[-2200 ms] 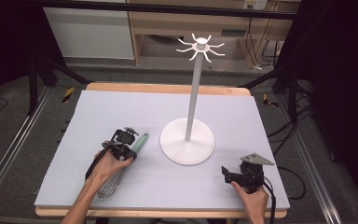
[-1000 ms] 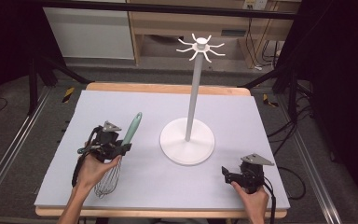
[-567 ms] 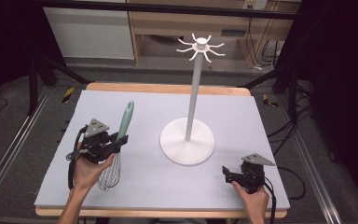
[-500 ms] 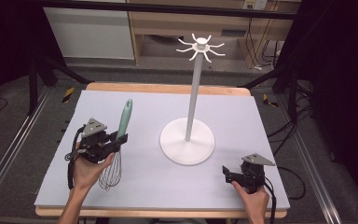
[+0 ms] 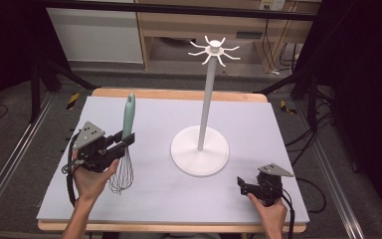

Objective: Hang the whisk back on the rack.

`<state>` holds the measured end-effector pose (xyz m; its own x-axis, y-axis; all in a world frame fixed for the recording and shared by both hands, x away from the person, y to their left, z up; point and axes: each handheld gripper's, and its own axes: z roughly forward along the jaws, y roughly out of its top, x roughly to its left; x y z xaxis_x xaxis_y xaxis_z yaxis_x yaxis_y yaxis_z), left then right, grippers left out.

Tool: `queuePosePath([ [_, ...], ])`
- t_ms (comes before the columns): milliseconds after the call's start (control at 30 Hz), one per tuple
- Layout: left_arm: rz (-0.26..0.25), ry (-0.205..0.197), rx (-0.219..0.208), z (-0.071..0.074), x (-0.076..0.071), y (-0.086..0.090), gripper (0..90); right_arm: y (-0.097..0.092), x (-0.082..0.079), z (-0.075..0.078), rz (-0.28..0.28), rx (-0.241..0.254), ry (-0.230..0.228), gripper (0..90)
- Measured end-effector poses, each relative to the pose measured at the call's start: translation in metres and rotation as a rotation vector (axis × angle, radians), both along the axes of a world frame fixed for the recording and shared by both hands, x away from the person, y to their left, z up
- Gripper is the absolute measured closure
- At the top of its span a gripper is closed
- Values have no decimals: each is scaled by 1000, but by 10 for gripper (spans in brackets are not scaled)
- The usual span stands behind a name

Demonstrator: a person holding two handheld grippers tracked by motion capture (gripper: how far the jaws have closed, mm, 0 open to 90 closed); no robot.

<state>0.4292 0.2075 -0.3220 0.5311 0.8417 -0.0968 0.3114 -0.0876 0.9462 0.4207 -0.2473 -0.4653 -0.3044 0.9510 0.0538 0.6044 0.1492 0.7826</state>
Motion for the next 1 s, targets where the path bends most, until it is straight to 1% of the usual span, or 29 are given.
queuePosePath([
  [67, -11, -10, -13, 6, 0, -2, 687, 0, 0, 0, 3, -4, -1, 114],
  [100, -11, -10, -13, 6, 0, -2, 688, 0, 0, 0, 3, -4, -1, 114],
  [133, -20, -27, -21, 10, -1, -5, 687, 0, 0, 0, 6, -10, -1, 114],
  [200, -26, -34, -22, 13, -2, -8, 688, 0, 0, 0, 3, -10, -1, 114],
  [233, -30, -42, -22, 15, -2, -10, 687, 0, 0, -1, 6, -9, 0, 114],
  [267, -40, -56, -15, 20, -2, -14, 687, 1, 0, -1, 4, -11, 0, 114],
  [400, -56, -77, -31, 29, 0, -21, 687, 0, 2, -1, 8, -14, -3, 114],
  [433, -60, -81, -35, 31, 0, -24, 687, 0, 1, -1, 4, -5, -2, 114],
  [500, -69, -90, -33, 35, 0, -28, 687, 0, 0, 0, 8, -10, -12, 114],
  [533, -69, -90, -33, 35, 0, -28, 687, 0, 0, 0, 8, -10, -12, 114],
  [633, -83, -96, -26, 43, 3, -37, 688, 0, 0, 0, 9, -8, -22, 114],
  [1000, -118, -118, -20, 56, 7, -58, 687, 1, 1, 0, 6, -14, -20, 114],
])
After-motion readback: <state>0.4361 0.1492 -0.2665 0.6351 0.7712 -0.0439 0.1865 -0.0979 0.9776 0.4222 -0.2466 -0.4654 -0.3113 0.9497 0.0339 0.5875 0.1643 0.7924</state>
